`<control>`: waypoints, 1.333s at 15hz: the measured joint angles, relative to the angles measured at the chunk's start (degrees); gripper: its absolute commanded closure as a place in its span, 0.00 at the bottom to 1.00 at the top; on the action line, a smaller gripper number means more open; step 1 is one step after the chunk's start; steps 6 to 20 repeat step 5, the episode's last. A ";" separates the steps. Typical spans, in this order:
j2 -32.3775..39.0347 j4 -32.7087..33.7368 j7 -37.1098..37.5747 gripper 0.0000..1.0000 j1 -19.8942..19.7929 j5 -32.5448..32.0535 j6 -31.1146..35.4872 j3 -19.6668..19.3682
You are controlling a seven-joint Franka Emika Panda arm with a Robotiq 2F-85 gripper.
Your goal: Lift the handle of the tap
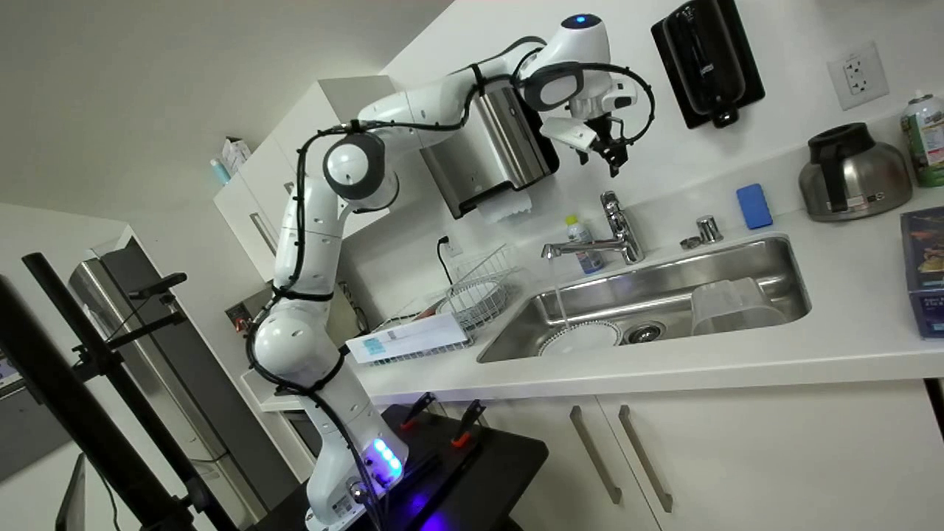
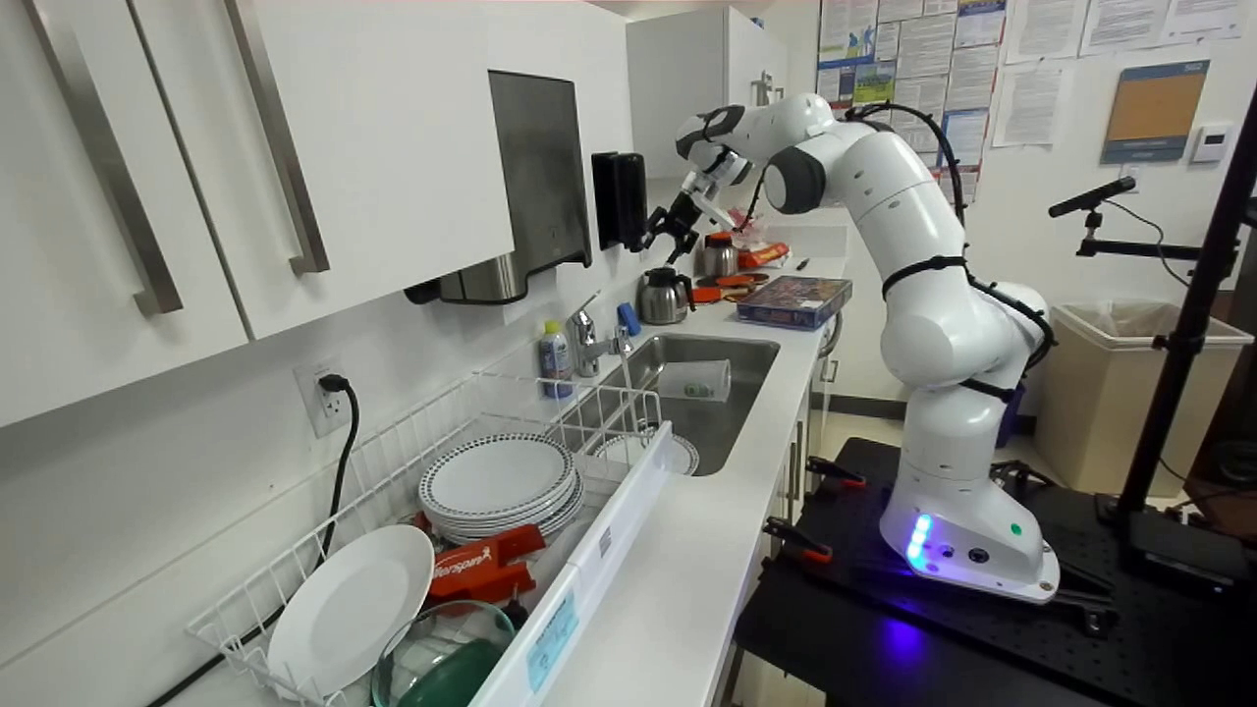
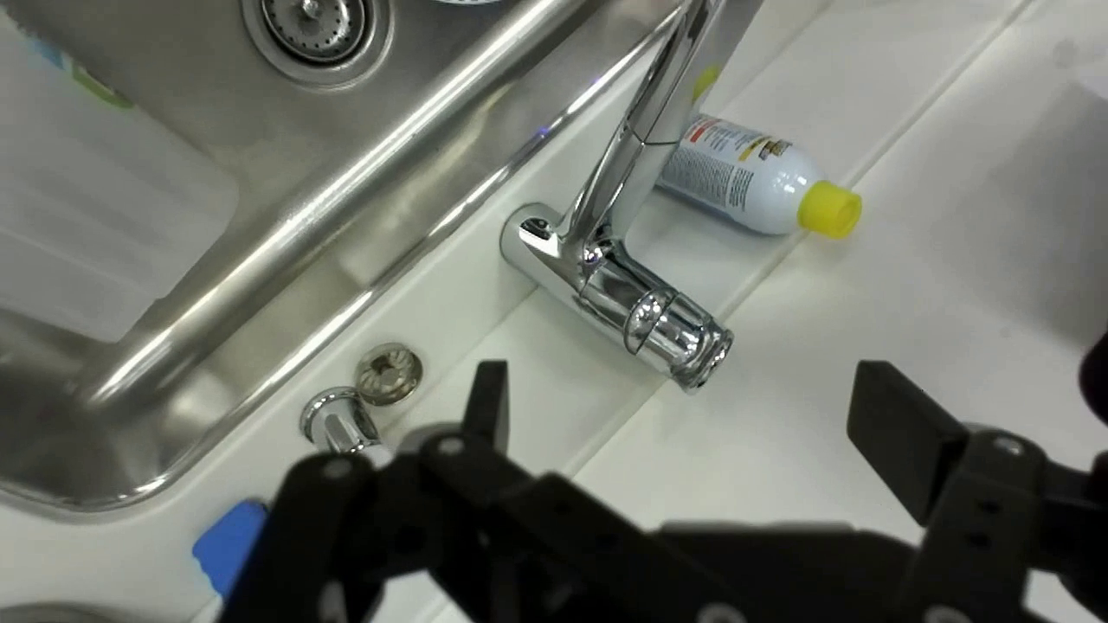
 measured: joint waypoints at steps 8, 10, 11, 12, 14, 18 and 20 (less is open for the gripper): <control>-5.08 -7.10 -9.91 0.00 0.38 -2.05 -0.21 0.00; -5.08 -7.10 -9.91 0.00 0.38 -2.05 -0.21 0.00; -5.08 -7.10 -9.91 0.00 0.38 -2.05 -0.21 0.00; -5.08 -7.10 -9.91 0.00 0.38 -2.05 -0.21 0.00; -5.08 -7.10 -9.91 0.00 0.38 -2.05 -0.21 0.00; -5.08 -7.10 -9.91 0.00 0.38 -2.05 -0.21 0.00; -5.08 -7.10 -9.91 0.00 0.38 -2.05 -0.21 0.00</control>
